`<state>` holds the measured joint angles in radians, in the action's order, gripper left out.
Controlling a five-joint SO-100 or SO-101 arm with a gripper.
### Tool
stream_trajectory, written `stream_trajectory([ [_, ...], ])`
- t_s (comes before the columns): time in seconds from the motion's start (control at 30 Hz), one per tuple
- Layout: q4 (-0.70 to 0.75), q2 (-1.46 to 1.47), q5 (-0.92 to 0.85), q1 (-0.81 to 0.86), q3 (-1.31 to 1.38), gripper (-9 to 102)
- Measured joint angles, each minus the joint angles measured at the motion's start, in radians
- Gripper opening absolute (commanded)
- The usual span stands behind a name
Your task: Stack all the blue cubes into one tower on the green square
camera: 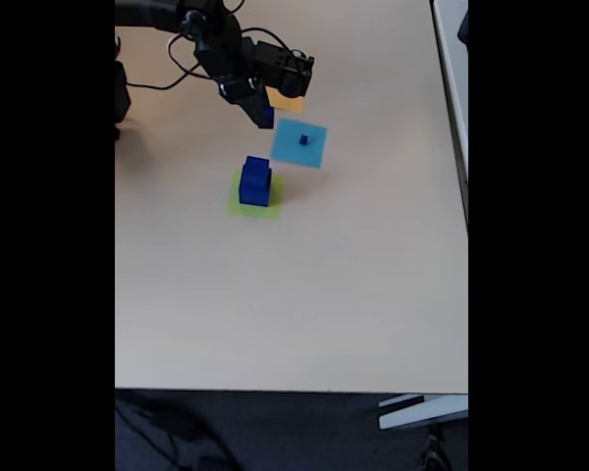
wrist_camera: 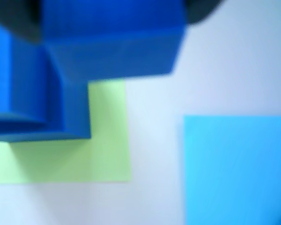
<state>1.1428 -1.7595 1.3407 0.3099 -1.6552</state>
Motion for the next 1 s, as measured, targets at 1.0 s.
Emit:
stream_trajectory([
  [1.0,0.006,0.034,-0.04,0.153,0.0,4],
])
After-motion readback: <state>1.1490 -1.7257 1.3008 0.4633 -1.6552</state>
